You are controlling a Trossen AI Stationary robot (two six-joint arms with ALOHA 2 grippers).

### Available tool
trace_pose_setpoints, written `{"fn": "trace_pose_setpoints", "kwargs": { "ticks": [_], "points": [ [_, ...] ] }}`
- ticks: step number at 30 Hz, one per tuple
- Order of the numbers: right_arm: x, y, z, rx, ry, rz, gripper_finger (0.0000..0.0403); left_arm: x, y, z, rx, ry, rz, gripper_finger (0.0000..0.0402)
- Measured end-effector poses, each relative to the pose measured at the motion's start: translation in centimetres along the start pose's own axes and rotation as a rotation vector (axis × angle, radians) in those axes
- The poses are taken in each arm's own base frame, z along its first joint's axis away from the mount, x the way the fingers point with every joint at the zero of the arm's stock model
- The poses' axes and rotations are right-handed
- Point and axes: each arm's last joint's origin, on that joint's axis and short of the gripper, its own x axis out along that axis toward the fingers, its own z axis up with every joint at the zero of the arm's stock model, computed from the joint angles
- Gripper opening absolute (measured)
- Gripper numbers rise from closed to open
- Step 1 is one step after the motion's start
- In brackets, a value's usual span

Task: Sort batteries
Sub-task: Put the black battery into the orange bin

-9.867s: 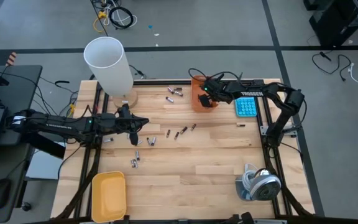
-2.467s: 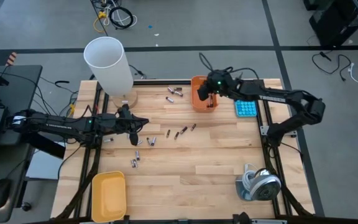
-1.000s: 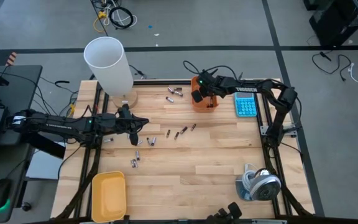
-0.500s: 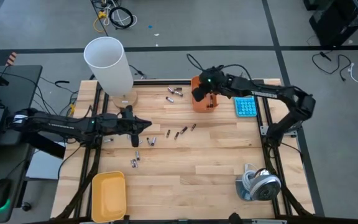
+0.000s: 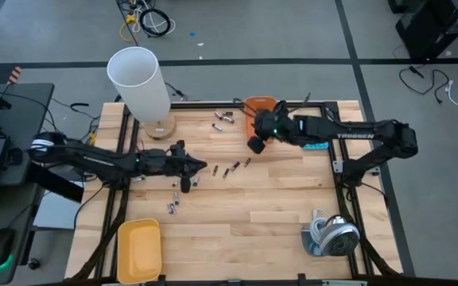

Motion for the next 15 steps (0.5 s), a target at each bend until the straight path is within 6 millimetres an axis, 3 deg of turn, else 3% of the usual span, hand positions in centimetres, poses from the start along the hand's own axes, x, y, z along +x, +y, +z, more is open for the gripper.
{"fn": "trace_pose_setpoints", "kwargs": {
  "ticks": [8,15],
  "points": [
    [-1.2,2.8,-1.3,-0.134,0.018,0.085,0.009,1.6,0.1,-2.2,0.018,0.095,0.022,0.003],
    [-0.4,4.2,-3.5,-0.186,0.003,0.165,0.0089,2.4,0.4,-3.8,0.035,0.165,0.067,0.003]
  ]
}}
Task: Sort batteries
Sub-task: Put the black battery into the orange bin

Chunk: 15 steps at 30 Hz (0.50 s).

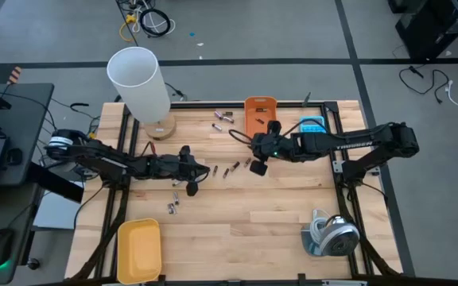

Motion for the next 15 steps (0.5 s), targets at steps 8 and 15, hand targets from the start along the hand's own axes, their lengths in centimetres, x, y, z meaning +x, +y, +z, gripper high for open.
{"fn": "trace_pose_setpoints", "kwargs": {
  "ticks": [8,15],
  "points": [
    [0.8,0.4,-1.3,0.041,0.001,0.035,0.0089,0.8,0.1,-0.6,0.001,-0.002,0.056,0.0049],
    [1.1,0.5,-1.5,0.059,-0.039,0.042,0.0091,2.2,0.0,-1.2,0.013,0.033,0.098,0.0098]
  ]
}}
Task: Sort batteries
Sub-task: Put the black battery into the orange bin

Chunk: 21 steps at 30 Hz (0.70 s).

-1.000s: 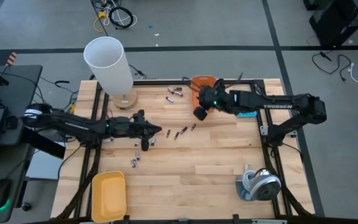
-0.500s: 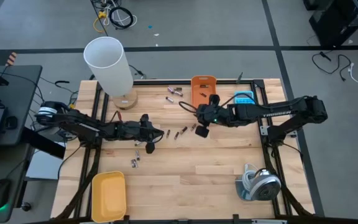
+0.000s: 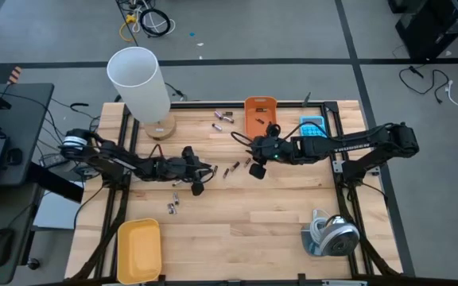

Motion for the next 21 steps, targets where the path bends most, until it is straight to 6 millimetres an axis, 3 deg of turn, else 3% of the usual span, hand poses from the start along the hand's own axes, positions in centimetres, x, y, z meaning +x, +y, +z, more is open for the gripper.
{"fn": "trace_pose_setpoints", "kwargs": {
  "ticks": [7,21],
  "points": [
    [0.0,0.1,0.0,-0.001,-0.003,0.005,0.0089,1.2,-0.1,-0.7,0.014,0.041,0.029,0.0122],
    [0.0,0.1,0.1,0.003,-0.013,0.007,0.0088,2.4,-0.2,-2.3,-0.019,0.09,0.044,0.0123]
  ]
}}
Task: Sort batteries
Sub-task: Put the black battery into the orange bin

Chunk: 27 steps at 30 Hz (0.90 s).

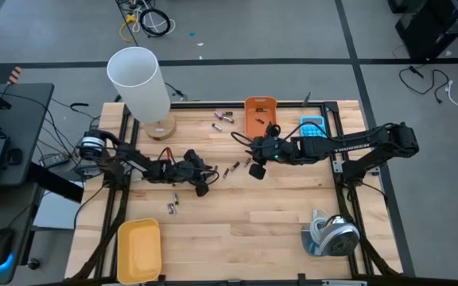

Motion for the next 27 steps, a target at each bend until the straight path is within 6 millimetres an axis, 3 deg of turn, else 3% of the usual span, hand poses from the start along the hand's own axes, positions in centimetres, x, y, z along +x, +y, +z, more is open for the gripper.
{"fn": "trace_pose_setpoints", "kwargs": {
  "ticks": [20,27],
  "points": [
    [0.0,0.01,0.06,0.002,-0.005,0.001,0.0087,0.73,0.04,-1.05,0.008,0.02,0.017,0.0121],
    [0.0,0.01,0.08,0.004,-0.007,0.001,0.0087,0.72,0.04,-1.05,0.035,0.021,0.017,0.0074]
  ]
}}
